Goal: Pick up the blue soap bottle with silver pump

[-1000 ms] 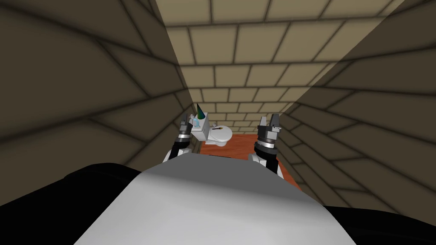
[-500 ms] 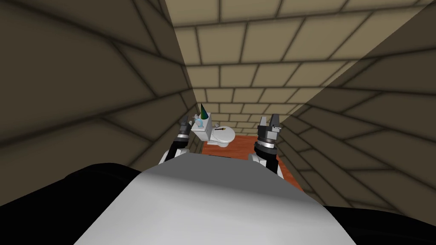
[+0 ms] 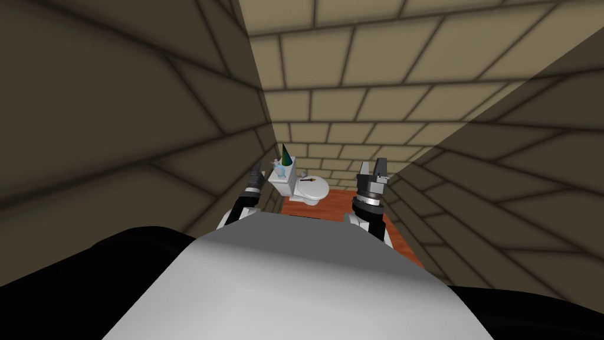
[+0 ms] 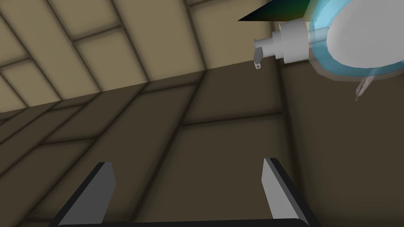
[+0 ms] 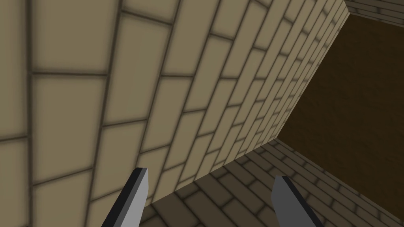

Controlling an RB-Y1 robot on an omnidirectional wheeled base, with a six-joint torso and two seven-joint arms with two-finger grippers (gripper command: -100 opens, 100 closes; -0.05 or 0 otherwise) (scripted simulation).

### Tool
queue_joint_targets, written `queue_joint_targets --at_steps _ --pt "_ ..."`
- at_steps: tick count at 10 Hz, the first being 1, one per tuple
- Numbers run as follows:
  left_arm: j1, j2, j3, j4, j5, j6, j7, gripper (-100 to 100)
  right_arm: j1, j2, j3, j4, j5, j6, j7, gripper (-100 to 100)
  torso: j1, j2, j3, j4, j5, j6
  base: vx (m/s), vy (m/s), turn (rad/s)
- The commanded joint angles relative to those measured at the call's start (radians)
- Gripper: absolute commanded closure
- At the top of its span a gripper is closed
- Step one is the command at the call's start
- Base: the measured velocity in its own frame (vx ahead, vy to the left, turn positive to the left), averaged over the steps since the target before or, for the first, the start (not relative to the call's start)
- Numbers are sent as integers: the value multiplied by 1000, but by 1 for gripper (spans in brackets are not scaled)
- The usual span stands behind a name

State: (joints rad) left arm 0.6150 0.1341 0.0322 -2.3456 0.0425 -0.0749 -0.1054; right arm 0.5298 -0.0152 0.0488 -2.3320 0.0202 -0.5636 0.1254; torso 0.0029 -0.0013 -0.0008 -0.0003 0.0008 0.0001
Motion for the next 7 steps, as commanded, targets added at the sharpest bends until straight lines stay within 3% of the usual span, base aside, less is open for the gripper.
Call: queue_joint_targets --at_steps 1,7 --pt "5 -1 5 -6 4 36 -4 -100 0 0 0 0 0 0 0 0 0 0 0 0 0 0 23 30 45" --pt "33 -7 1 -36 5 140 3 -100 0 0 0 0 0 0 0 0 -1 -1 0 0 0 0 33 26 1"
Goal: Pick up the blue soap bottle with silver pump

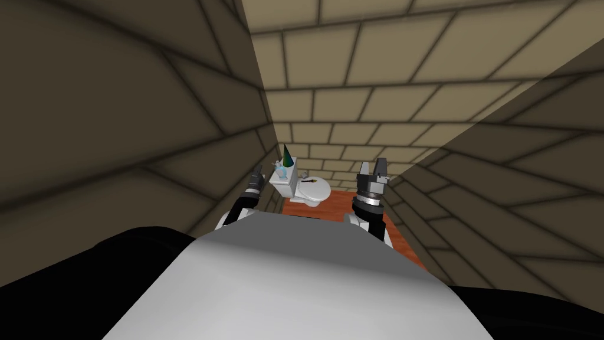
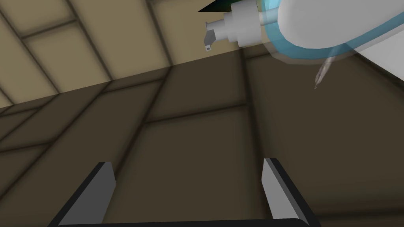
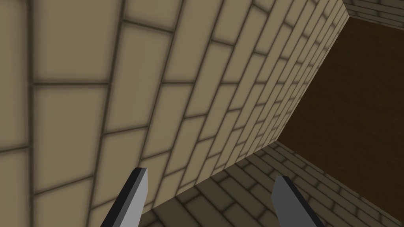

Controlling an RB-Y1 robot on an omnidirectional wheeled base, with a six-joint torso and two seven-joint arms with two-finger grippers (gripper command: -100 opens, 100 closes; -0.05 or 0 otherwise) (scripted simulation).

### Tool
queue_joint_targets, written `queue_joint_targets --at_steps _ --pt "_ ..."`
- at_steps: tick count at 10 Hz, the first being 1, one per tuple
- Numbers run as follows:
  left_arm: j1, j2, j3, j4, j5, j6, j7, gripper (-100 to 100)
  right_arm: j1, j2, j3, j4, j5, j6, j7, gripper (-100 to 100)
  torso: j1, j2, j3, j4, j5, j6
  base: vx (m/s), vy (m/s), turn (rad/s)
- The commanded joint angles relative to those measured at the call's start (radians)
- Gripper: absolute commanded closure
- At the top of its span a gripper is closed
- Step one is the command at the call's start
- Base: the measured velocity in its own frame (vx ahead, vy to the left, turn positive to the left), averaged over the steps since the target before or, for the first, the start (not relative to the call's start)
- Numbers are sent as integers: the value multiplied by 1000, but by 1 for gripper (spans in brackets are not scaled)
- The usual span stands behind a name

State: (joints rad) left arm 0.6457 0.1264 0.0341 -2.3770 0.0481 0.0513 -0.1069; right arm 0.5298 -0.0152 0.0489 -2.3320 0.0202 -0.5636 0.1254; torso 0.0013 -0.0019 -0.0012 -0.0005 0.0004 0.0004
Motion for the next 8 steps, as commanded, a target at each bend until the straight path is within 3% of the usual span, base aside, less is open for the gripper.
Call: queue_joint_targets --at_steps 1,3,5,6,7,8 --pt "16 1 -11 -16 -9 33 19 -100 0 0 0 0 0 0 0 0 0 0 0 0 0 0 47 19 -147" --pt "49 -5 -40 -39 -33 56 61 -100 0 0 0 0 0 0 0 0 0 -1 -1 0 0 0 69 31 -261" --pt "69 -44 -61 -54 -51 61 92 -100 0 0 0 0 0 0 0 0 1 -2 -1 -1 0 0 79 30 -209" --pt "71 -63 -65 -56 -54 61 98 -100 0 0 0 0 0 0 0 0 0 -3 -2 -1 0 0 98 16 -153" --pt "68 -51 -62 -53 -52 61 91 -100 0 0 0 0 0 0 0 0 -1 -4 -2 -1 0 0 44 9 -17" --pt "68 -53 -63 -54 -52 61 93 0 0 0 0 0 0 0 0 0 -1 -2 -1 -1 0 0 8 2 3"
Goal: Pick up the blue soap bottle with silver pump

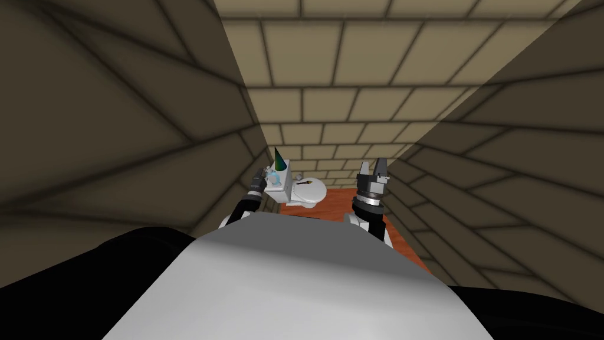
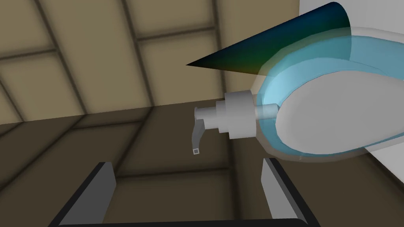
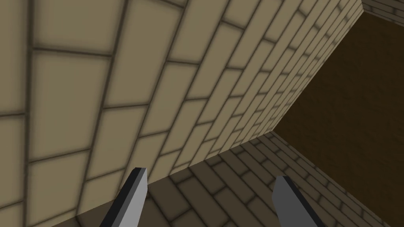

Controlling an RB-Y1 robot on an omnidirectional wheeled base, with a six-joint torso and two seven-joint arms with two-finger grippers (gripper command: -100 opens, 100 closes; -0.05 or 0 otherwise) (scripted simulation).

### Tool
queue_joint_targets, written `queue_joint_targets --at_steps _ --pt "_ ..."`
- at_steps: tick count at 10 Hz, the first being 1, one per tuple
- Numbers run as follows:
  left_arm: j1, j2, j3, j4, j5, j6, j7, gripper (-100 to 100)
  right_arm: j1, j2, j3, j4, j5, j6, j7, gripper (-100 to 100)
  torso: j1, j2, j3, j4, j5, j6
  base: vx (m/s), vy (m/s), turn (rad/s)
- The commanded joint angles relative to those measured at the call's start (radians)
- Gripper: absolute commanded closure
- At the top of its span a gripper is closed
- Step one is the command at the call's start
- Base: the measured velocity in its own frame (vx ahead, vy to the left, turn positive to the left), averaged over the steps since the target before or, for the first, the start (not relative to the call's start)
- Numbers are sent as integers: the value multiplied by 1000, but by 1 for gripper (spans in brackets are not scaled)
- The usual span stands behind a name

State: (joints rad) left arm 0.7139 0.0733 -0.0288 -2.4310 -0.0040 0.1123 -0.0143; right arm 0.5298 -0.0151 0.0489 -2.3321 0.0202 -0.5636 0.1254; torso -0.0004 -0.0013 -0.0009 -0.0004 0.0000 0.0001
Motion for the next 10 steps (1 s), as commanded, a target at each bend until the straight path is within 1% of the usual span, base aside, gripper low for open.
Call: queue_joint_targets --at_steps 1,2,3,4,5,6,7,9,10 --pt "-50 -7 -50 50 -20 -24 50 -100 0 0 0 0 0 0 0 0 0 0 0 0 0 0 -37 -18 379" --pt "-88 -7 -51 88 -20 -24 56 -100 0 0 0 0 0 0 0 0 -1 2 1 0 0 -1 -49 -35 519" --pt "-129 -7 -51 117 -20 -24 56 -100 0 0 0 0 0 0 0 0 -2 4 2 1 0 -1 -28 -27 93" --pt "-157 -7 -51 151 -20 -24 56 -100 0 0 0 0 0 0 0 0 -2 3 2 1 0 0 -11 -4 -83" --pt "-188 -15 -101 184 -41 -49 106 -100 0 0 0 0 0 0 0 0 -1 2 1 1 0 0 -44 -7 306" --pt "-223 -15 -102 218 -41 -49 113 -100 0 0 0 0 0 0 0 0 -1 3 2 1 0 -1 -50 -18 460" --pt "-252 -15 -102 247 -41 -49 113 -100 0 0 0 0 0 0 0 0 -1 4 2 1 0 -1 -24 -17 172" --pt "-314 -15 -102 311 -41 -49 113 -100 0 0 0 0 0 0 0 0 -1 2 1 1 0 0 0 -4 -27" --pt "-355 -22 -149 348 -61 -73 163 -100 0 0 0 0 0 0 0 0 -1 1 1 0 0 0 -37 -5 390"
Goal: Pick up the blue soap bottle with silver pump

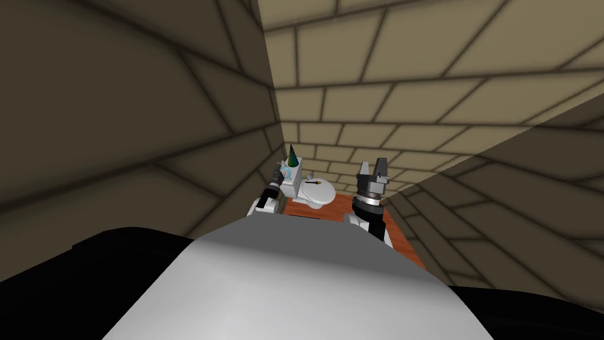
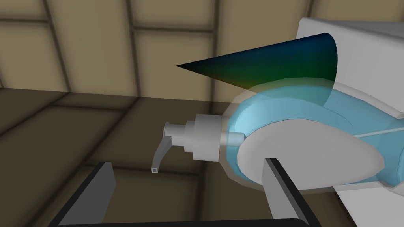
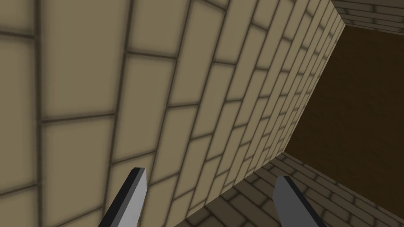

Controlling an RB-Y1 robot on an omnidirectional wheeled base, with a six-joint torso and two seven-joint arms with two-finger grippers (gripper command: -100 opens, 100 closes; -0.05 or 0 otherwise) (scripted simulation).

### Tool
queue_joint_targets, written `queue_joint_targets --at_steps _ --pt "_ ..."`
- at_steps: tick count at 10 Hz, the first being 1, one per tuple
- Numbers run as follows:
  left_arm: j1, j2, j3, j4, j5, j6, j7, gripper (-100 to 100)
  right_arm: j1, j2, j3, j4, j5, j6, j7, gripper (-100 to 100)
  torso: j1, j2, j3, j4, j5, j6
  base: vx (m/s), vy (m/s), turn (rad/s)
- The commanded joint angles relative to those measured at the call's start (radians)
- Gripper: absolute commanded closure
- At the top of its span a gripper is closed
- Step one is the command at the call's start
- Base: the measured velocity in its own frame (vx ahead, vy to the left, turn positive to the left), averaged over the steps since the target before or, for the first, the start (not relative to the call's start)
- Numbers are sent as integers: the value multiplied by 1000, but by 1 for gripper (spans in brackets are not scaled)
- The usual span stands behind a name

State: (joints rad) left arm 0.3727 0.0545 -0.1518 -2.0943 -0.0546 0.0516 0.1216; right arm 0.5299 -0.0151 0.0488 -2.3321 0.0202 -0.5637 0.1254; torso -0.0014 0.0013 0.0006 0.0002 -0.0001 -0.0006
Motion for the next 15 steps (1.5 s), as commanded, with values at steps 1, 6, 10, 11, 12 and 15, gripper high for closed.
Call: queue_joint_targets --at_steps 1,6,10,11,12,15 --pt "-50 -4 -30 50 -10 -12 33 -100 0 0 0 0 0 0 0 0 0 0 0 0 0 0 -59 -25 492" --pt "-233 -11 -81 240 -31 -37 89 -100 0 0 0 0 0 0 0 0 0 1 1 0 0 1 -30 -9 187" --pt "-359 -19 -131 349 -51 -61 146 -100 0 0 0 0 0 0 0 0 0 1 0 0 0 0 -27 -4 199" --pt "-392 -19 -131 385 -51 -61 146 -100 0 0 0 0 0 0 0 0 0 1 1 0 0 0 -27 -15 139" --pt "-423 -19 -131 413 -51 -61 146 -100 0 0 0 0 0 0 0 0 -1 0 0 0 0 1 -8 -4 -25" --pt "-516 -26 -182 493 -72 -85 202 -100 0 0 0 0 0 0 0 0 0 1 0 0 0 0 -35 -1 252"
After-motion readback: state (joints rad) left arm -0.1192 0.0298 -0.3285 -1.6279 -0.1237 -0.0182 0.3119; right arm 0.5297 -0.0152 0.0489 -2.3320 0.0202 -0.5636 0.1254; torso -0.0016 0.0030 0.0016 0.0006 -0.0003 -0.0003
